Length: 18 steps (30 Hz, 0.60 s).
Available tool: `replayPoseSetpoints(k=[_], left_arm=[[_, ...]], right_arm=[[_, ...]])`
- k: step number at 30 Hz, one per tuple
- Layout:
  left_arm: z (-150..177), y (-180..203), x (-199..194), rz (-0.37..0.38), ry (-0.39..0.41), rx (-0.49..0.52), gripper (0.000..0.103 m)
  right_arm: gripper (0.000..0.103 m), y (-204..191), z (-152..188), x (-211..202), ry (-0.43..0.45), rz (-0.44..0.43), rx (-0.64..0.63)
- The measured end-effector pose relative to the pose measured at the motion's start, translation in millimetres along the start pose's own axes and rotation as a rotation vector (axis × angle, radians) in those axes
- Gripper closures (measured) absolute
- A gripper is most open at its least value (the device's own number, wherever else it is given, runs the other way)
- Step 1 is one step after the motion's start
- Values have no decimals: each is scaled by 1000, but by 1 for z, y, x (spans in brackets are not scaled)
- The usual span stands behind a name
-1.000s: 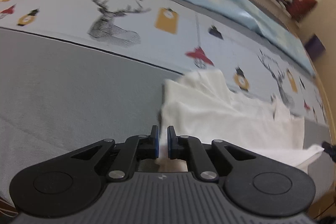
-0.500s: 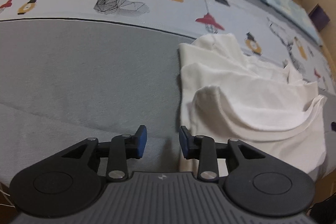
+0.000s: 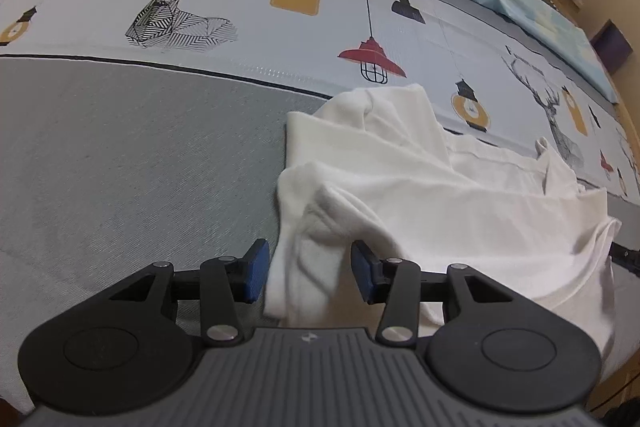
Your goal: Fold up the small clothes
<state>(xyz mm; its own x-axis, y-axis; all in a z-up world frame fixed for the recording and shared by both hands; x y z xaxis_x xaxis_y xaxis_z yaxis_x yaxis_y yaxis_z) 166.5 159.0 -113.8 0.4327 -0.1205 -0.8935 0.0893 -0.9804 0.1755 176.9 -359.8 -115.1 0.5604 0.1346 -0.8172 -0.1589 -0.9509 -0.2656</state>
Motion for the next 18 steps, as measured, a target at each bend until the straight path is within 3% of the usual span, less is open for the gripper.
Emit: replayPoseSetpoints(k=[2,3,4,5,6,14,16,18], left_arm=[[-6,2,5,-1,7,-14,54],[-9,3,6,-1,14,-15,60],[-13,4,7,-5,26,-12,69],[-16,5,6,-18,40,-3,91],[-19,6,6,-26,48,6,94],[-40,9,-5,-24,155,-21,96],[-43,8,-1,-17,133,-31,96],[-44,6,5,-21,93,-25,95]], right_arm=[[78,-2,-4,5,6,16,3],[94,-2,-6,5,22,24,8],[101,-1,-10,5,39,31,17],[102,0,-12,3,60,34,30],[103,2,-15,1,85,42,45],[103,10,-39,-16,259,47,137],[103,16,-44,-21,265,19,193],[99,25,-46,-21,215,-37,268]])
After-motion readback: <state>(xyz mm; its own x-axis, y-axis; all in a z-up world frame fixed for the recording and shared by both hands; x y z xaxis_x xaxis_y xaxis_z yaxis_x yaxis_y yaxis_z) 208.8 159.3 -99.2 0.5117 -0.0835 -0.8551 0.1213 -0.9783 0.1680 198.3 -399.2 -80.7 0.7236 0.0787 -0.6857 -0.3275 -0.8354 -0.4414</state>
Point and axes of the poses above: each gripper's, at about its wrist camera, not at the fingertips, and x roughly the way its jaws point, y to its right, z to its underside, the point moved 2 cm from there along x, roughly the way its jaws point, and after that the axes turned 4 degrees about x, right-handed, at the moved point
